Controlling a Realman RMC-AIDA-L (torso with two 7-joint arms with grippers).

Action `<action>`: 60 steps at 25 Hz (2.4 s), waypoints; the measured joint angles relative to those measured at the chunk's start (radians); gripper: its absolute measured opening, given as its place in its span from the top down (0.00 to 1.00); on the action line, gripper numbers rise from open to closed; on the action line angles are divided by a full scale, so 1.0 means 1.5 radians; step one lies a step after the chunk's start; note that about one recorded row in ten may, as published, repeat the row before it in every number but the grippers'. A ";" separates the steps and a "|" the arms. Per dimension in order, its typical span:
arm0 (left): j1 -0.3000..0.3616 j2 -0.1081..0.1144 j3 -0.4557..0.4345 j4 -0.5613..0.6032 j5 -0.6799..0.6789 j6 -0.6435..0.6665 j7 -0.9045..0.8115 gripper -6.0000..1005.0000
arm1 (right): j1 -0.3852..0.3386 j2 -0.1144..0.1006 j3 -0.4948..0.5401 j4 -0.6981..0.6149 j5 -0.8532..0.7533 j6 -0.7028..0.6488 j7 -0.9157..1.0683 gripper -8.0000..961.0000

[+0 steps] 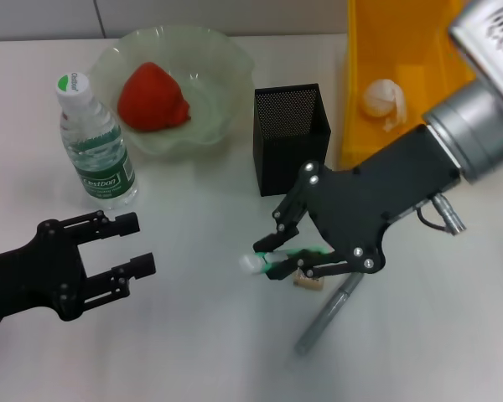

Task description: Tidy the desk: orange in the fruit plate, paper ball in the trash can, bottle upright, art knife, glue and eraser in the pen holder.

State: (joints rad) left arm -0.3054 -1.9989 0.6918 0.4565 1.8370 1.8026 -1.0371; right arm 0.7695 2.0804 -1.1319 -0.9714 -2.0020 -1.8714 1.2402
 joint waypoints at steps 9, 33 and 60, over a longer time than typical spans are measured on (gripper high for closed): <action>-0.014 -0.031 -0.006 0.003 -0.001 0.000 0.009 0.38 | -0.079 0.000 0.068 0.221 0.151 0.084 -0.086 0.78; -0.024 -0.044 -0.045 -0.014 -0.009 -0.001 0.048 0.37 | -0.091 0.000 0.162 0.408 0.301 0.152 -0.125 0.76; -0.012 -0.044 -0.044 -0.018 -0.004 0.026 0.071 0.37 | -0.086 0.002 0.184 0.464 0.494 0.361 0.191 0.73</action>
State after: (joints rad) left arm -0.3236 -2.0647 0.6259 0.4295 1.8316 1.8419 -0.9310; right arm 0.6412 2.0833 -0.8555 -0.2758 -1.2602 -1.3294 1.5272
